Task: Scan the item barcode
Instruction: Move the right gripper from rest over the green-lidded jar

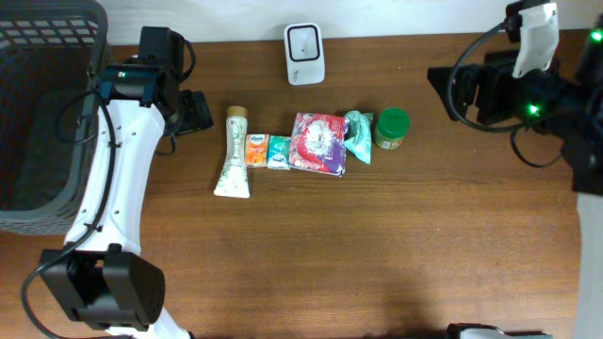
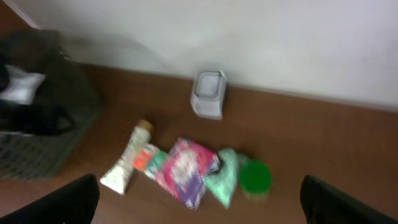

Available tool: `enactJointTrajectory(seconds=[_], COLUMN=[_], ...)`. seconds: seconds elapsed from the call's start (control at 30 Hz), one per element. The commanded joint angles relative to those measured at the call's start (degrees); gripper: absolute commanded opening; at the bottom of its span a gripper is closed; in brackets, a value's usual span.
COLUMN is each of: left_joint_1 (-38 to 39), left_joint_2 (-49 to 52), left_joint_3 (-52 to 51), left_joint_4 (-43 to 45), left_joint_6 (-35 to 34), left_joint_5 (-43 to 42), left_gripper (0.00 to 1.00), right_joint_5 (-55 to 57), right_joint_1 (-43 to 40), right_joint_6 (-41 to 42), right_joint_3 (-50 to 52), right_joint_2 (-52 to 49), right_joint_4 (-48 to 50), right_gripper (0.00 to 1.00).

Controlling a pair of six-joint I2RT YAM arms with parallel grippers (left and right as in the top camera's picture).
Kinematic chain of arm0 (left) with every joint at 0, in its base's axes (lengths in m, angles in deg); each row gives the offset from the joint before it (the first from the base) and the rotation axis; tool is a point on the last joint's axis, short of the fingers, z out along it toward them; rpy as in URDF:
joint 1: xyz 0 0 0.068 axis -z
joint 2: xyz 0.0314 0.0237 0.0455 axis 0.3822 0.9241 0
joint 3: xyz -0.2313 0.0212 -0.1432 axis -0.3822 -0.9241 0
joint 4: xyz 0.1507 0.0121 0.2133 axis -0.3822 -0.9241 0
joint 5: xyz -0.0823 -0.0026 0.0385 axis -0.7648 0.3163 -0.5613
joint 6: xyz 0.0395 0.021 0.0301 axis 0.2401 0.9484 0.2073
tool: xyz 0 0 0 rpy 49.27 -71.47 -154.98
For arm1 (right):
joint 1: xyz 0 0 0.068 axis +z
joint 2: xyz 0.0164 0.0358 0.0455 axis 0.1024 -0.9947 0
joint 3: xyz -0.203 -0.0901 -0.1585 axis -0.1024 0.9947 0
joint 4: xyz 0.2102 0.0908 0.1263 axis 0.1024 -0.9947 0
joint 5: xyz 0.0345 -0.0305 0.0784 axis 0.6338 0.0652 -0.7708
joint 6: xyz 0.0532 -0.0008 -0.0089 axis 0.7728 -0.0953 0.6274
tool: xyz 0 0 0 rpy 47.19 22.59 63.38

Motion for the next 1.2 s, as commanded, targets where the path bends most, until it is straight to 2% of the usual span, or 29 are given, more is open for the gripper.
enactJointTrajectory(seconds=[0.0,0.2,0.33,0.57,0.67,0.9,1.17], left_joint_1=[0.2,0.4,0.3,0.1,0.2,0.2,0.1], left_joint_2=[-0.7,-0.7,-0.7,-0.7,-0.7,-0.7,-0.7], left_joint_3=[0.0,0.0,0.0,0.0,0.0,0.0,0.0], left_joint_4=[0.0,0.1,0.0,0.1,0.0,0.1,0.0], left_joint_6=[-0.4,-0.4,-0.4,-0.4,-0.4,-0.4,-0.4], left_joint_5=[0.4,0.4,0.4,0.4,0.4,0.4,0.4], left_gripper=[0.99,0.99,0.99,0.99,0.99,0.99,0.99], right_joint_5=[10.0,9.4,3.4,3.4,1.8,5.4,5.4], right_joint_1=[0.3,0.4,0.4,0.3,0.4,10.5,10.9], right_joint_6=[2.9,2.8,2.9,2.9,7.4,8.4,8.4], right_joint_3=[-0.6,-0.5,-0.5,-0.5,-0.5,-0.5,-0.5], right_joint_2=[-3.6,-4.9,-4.9,-5.0,-5.0,-8.8,-11.1], right_joint_4=[-5.6,-6.6,-8.0,-10.5,-7.6,-3.6,-5.9], right_gripper=[0.98,0.98,0.98,0.99,0.99,0.99,0.99])
